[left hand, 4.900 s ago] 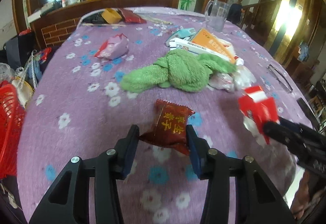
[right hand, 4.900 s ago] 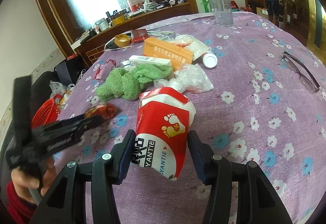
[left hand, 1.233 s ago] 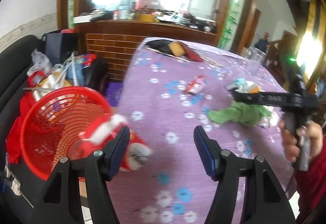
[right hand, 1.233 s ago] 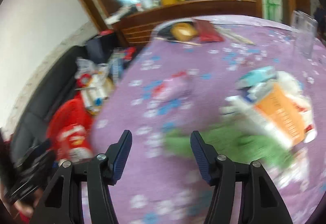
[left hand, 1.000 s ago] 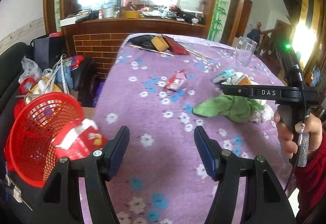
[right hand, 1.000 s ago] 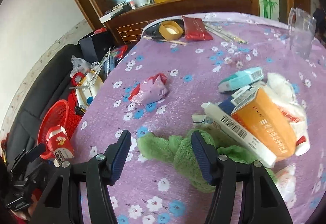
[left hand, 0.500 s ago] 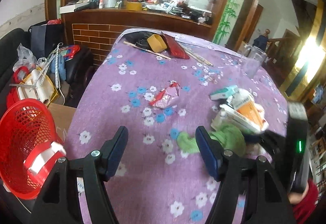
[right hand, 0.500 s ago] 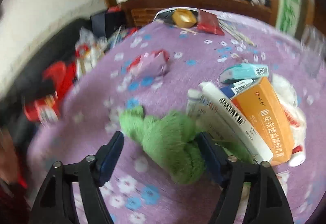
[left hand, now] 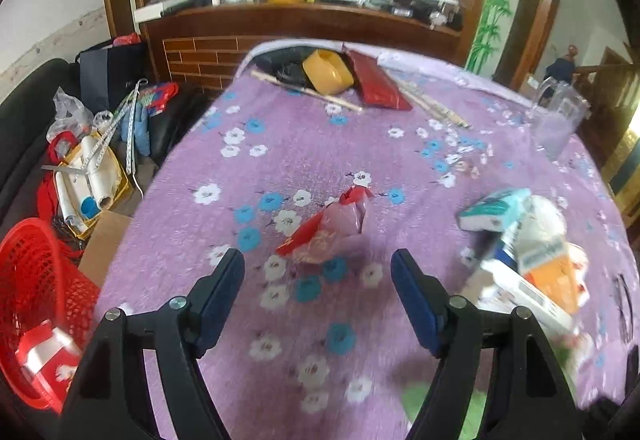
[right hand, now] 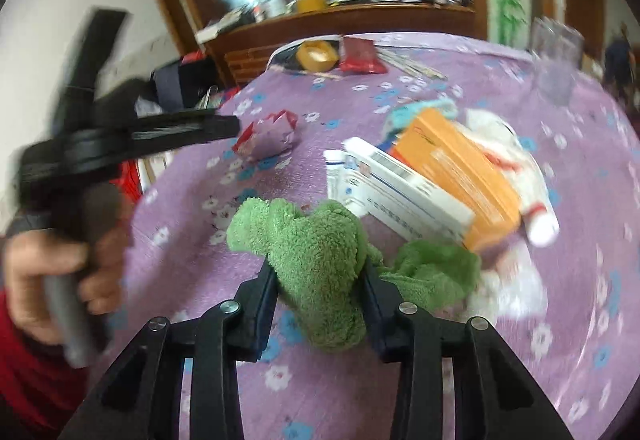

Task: Collect trash
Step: 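Grasp the green towel with the right gripper, then grasp the red wrapper with the left gripper while the right gripper holds the towel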

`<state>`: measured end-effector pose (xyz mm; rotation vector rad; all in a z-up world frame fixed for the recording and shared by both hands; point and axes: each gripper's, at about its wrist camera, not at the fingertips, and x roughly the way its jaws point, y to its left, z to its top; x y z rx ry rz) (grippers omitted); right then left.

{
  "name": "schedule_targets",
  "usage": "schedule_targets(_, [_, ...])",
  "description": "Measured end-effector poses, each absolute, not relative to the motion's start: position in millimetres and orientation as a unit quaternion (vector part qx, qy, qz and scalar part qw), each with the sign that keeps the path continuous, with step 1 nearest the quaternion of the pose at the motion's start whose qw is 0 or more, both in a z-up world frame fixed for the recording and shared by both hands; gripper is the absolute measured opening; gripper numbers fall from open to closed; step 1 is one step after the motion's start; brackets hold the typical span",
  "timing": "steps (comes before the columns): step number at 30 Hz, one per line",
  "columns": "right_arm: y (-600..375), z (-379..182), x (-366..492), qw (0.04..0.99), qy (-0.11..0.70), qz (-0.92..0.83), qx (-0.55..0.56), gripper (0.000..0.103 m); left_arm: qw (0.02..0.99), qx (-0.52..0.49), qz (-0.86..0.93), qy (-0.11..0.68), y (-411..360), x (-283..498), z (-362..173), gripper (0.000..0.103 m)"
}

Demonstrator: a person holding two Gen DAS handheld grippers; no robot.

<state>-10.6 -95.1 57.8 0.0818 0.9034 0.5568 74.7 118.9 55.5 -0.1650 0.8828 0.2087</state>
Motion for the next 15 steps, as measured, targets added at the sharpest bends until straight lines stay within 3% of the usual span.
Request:
schedule_targets(5, [-109.2, 61.1, -25.4, 0.864, 0.425, 0.264, 0.055, 0.042, 0.889, -0.058, 0.118, 0.439, 118.3, 98.5, 35.1, 0.075])
schedule_targets(7, [-112.4, 63.1, -27.6, 0.866, 0.422, 0.262, 0.058, 0.042, 0.884, -0.066, 0.111, 0.45, 120.4, 106.0, 25.7, 0.062])
schedule_targets(11, [-115.8, 63.2, -26.5, 0.865, 0.423, 0.262, 0.067, 0.042, 0.888, -0.061, 0.105, 0.444, 117.8, 103.3, 23.8, 0.06])
schedule_targets(12, [-115.7, 63.0, -27.3, 0.865, 0.423, 0.26, 0.068, 0.042, 0.889, -0.061, 0.103, 0.441, 117.4, 101.6, 24.3, 0.058])
schedule_targets(14, [-116.0, 62.5, -26.8, 0.865, 0.424, 0.259, 0.071, 0.042, 0.893, -0.066, 0.091, 0.436, 117.4, 95.7, 27.0, 0.036])
schedule_targets(15, [-116.1, 62.7, -27.2, 0.865, 0.424, 0.259, 0.072, 0.042, 0.894, -0.07, 0.084, 0.435, 117.5, 92.4, 29.6, 0.037])
